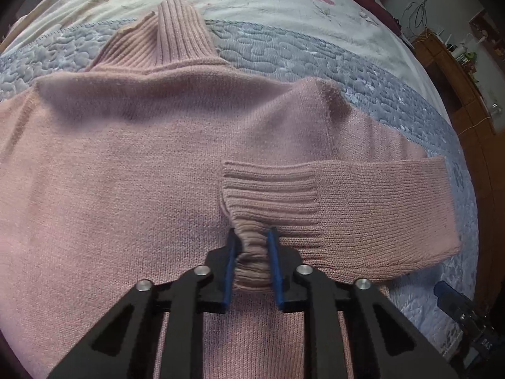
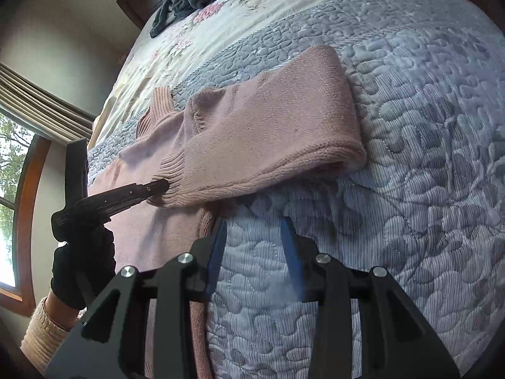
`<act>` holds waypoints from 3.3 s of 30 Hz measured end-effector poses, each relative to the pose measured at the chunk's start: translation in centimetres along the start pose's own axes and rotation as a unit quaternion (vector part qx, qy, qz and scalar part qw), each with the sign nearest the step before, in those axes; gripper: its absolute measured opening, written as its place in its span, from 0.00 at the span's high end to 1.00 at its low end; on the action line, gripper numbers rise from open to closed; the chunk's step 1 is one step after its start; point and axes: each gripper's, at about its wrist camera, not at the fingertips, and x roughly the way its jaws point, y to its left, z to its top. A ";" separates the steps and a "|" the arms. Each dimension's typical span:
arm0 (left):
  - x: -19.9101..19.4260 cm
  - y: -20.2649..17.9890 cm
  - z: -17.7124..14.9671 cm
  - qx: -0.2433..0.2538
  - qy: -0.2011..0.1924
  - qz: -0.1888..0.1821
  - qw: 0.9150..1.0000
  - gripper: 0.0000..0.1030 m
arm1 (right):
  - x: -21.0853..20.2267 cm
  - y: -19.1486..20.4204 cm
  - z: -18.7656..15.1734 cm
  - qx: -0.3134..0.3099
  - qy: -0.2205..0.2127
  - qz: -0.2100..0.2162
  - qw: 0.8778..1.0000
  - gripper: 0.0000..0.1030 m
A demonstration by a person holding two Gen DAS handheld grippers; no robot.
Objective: Fold small clothes
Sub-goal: 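Lift the sleeve cuff with the right tool and fold it across the sweater body, then lay the folded sleeve flat and open the right tool, then move the left tool to the other sleeve cuff and close on it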
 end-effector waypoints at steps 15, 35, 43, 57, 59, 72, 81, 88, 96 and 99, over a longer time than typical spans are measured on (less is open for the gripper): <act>-10.8 12.3 2.4 -0.032 -0.134 0.061 0.989 0.91 | 0.3 1.7 3.4 0.028 -0.020 -0.021 0.999 0.39; -5.7 22.2 2.8 -0.044 -0.105 0.180 0.977 0.93 | 10.2 3.2 4.7 0.070 0.064 -0.030 0.995 0.76; -11.6 21.3 2.3 -0.037 -0.146 0.129 0.980 0.67 | 6.1 9.4 4.9 -0.040 0.010 -0.087 0.995 0.54; -4.4 19.0 2.0 -0.002 -0.060 0.063 0.996 0.60 | 14.1 12.2 3.7 -0.055 0.087 -0.089 0.991 0.52; -5.0 19.0 1.9 0.000 -0.060 0.056 0.997 0.60 | 14.0 12.4 3.9 -0.051 0.087 -0.089 0.991 0.52; -18.9 38.5 -4.3 -0.163 -0.132 0.094 0.973 0.49 | 11.7 21.9 -1.0 -0.141 0.116 -0.016 0.983 0.43; -24.6 56.4 -7.4 -0.336 -0.216 0.107 0.910 0.49 | 15.8 25.8 -6.1 -0.207 0.151 -0.041 0.966 0.43; -24.0 61.6 -5.6 -0.375 -0.255 0.068 0.889 0.49 | 17.7 24.3 -6.3 -0.185 0.159 -0.059 0.968 0.43; -23.7 63.3 -3.5 -0.371 -0.261 0.088 0.887 0.66 | 18.2 24.6 -6.5 -0.191 0.153 -0.070 0.967 0.40; -23.8 63.2 -3.6 -0.365 -0.256 0.095 0.890 0.88 | 18.2 24.9 -6.6 -0.194 0.151 -0.074 0.966 0.40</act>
